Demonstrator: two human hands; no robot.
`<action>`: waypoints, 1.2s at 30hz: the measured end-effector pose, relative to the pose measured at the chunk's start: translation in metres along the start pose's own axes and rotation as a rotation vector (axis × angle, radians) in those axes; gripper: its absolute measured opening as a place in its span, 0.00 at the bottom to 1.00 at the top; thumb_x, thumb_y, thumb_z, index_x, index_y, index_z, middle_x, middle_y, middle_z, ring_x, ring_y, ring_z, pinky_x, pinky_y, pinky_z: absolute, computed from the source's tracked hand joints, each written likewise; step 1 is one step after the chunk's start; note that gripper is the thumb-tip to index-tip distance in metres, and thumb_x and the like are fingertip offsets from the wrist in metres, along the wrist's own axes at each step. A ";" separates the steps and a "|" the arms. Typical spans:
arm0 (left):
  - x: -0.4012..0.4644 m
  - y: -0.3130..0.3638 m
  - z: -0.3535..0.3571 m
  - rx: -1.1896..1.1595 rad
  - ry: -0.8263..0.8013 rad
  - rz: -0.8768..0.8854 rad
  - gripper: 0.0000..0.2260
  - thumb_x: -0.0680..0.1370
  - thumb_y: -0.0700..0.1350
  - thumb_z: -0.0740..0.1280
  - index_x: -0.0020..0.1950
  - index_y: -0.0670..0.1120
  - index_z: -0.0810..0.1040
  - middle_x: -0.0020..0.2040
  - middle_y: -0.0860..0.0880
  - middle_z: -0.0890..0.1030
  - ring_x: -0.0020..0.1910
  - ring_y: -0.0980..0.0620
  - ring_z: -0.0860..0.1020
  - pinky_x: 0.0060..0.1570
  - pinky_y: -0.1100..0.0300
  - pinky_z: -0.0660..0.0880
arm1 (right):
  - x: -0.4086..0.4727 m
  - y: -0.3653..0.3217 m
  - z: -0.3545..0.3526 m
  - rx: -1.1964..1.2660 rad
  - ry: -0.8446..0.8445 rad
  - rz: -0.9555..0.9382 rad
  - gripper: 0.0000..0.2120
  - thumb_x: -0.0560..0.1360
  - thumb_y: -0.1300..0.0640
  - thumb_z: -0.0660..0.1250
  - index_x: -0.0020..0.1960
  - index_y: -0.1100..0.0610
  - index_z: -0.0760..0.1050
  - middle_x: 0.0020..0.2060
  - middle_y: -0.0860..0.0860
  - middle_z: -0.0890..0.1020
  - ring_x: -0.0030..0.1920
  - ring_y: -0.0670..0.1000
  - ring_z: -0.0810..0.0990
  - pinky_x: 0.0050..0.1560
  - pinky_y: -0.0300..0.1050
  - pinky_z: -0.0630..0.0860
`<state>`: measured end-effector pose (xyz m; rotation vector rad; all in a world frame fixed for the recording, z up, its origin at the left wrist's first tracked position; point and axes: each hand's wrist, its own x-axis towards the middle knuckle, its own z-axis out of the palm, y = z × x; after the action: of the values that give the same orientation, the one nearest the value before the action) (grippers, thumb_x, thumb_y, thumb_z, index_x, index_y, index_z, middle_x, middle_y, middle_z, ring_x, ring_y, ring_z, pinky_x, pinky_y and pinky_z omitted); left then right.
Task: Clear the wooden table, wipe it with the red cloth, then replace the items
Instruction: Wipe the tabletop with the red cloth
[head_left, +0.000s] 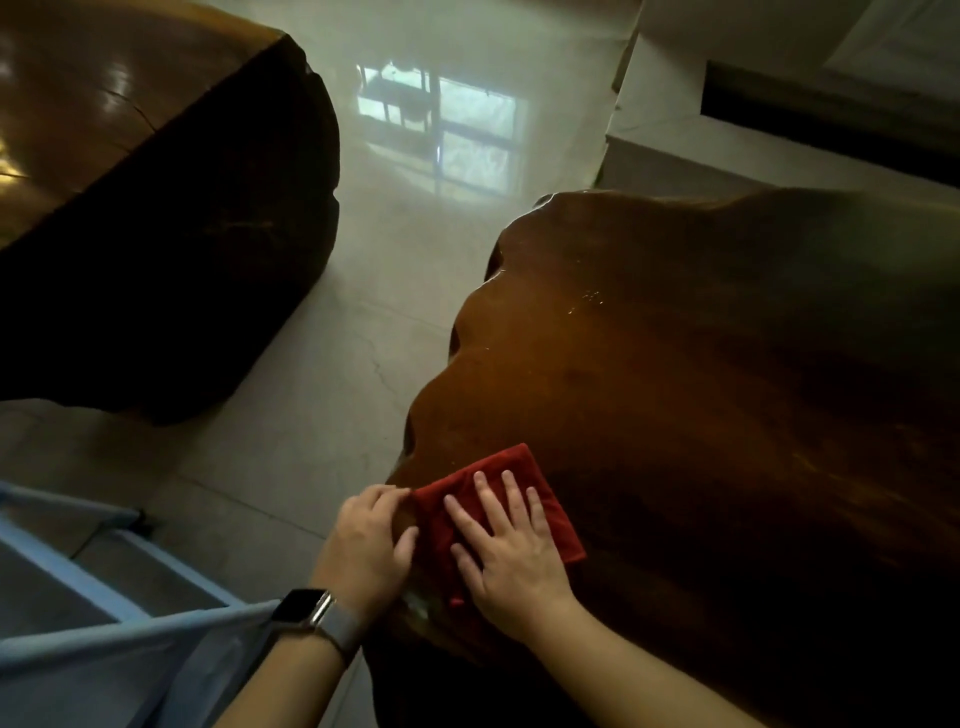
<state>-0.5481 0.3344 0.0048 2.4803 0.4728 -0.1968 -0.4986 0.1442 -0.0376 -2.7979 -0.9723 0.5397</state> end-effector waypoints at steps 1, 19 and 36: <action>-0.002 -0.004 0.000 0.042 -0.015 -0.020 0.22 0.74 0.46 0.70 0.69 0.48 0.75 0.66 0.49 0.76 0.65 0.48 0.72 0.67 0.55 0.68 | 0.004 0.001 0.000 -0.016 -0.009 -0.047 0.29 0.81 0.33 0.38 0.80 0.36 0.40 0.81 0.49 0.39 0.77 0.57 0.27 0.74 0.61 0.30; 0.070 0.035 0.030 0.190 -0.033 -0.018 0.39 0.70 0.58 0.73 0.76 0.52 0.61 0.75 0.52 0.65 0.74 0.50 0.62 0.70 0.55 0.64 | 0.143 0.067 -0.036 -0.047 0.085 -0.105 0.33 0.78 0.27 0.38 0.80 0.36 0.41 0.81 0.48 0.41 0.79 0.54 0.32 0.75 0.56 0.30; 0.224 0.131 0.037 0.395 -0.238 0.057 0.44 0.64 0.67 0.73 0.75 0.55 0.62 0.74 0.50 0.65 0.71 0.44 0.63 0.66 0.43 0.70 | 0.229 0.283 -0.119 -0.037 0.179 0.439 0.35 0.76 0.27 0.41 0.80 0.36 0.45 0.82 0.49 0.47 0.81 0.55 0.42 0.76 0.55 0.38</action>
<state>-0.2928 0.2784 -0.0098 2.7983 0.2811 -0.6057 -0.1248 0.0638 -0.0600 -3.0353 -0.3346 0.3074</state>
